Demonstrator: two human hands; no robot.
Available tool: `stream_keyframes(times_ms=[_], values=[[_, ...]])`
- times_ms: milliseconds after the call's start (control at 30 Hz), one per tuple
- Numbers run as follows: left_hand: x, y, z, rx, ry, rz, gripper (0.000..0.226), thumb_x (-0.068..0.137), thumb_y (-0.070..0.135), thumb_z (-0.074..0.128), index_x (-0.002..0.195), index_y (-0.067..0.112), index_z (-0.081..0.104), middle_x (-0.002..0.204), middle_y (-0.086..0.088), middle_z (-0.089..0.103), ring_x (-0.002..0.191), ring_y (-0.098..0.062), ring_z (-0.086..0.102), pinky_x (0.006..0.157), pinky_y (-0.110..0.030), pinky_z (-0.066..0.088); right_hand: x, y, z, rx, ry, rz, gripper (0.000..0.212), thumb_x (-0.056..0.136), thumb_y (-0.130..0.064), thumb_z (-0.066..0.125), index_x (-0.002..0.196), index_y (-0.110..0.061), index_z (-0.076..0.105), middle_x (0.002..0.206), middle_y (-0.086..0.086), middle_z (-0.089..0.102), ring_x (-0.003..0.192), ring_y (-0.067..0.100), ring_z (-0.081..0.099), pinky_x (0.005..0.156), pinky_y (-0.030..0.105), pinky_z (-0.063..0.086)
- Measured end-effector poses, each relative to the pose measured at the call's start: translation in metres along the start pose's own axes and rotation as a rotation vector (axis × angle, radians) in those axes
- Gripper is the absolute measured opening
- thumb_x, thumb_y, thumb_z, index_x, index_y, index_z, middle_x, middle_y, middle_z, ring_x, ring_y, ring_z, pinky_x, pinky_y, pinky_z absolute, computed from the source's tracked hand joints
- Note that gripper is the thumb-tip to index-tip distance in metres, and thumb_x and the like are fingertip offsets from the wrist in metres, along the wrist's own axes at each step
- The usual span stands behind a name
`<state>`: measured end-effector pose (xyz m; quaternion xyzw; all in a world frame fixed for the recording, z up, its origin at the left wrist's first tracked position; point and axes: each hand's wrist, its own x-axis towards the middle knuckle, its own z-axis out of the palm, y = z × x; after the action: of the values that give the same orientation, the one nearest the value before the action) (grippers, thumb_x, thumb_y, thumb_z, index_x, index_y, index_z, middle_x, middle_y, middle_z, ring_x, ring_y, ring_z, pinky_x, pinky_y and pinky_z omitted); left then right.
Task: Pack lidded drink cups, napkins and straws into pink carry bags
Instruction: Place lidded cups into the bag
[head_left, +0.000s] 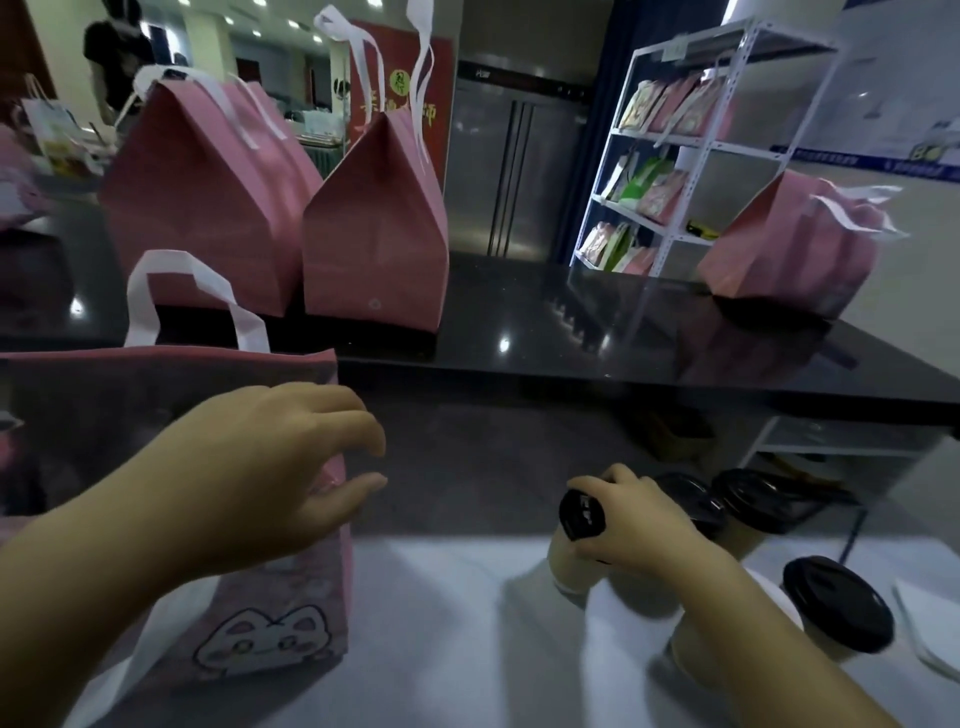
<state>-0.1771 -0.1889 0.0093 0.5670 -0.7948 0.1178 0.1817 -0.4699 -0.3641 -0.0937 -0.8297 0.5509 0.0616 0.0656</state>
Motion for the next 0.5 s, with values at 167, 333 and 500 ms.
stream_keyframes(times_ms=[167,333,500], values=[[-0.009,-0.011,-0.005,0.006,0.000,-0.059,0.035,0.080,0.056,0.043,0.091,0.033,0.065,0.088,0.020,0.061,0.069,-0.001,0.058,0.056,-0.025,0.054,-0.013,-0.027,-0.031,0.065,0.285,-0.160,0.074,0.072,-0.070,0.052,0.139,-0.049,0.029,0.118,-0.010,0.035,0.105,0.015,0.033,0.086,0.030,0.044],[-0.031,-0.036,-0.020,-0.003,0.050,-0.151,0.027,0.079,0.058,0.045,0.090,0.038,0.060,0.087,0.023,0.058,0.075,-0.002,0.059,0.057,-0.032,0.053,-0.029,-0.078,-0.090,0.332,0.617,-0.370,0.072,0.072,-0.075,0.047,0.137,-0.048,0.036,0.108,-0.008,0.039,0.100,0.013,0.034,0.084,0.027,0.035],[-0.064,-0.078,-0.033,0.011,0.053,-0.252,0.028,0.076,0.061,0.048,0.098,0.045,0.054,0.095,0.029,0.054,0.079,0.001,0.058,0.063,-0.030,0.054,-0.034,-0.136,-0.138,0.624,0.689,-0.540,0.066,0.072,-0.071,0.046,0.134,-0.051,0.039,0.101,-0.017,0.041,0.105,0.012,0.041,0.088,0.026,0.037]])
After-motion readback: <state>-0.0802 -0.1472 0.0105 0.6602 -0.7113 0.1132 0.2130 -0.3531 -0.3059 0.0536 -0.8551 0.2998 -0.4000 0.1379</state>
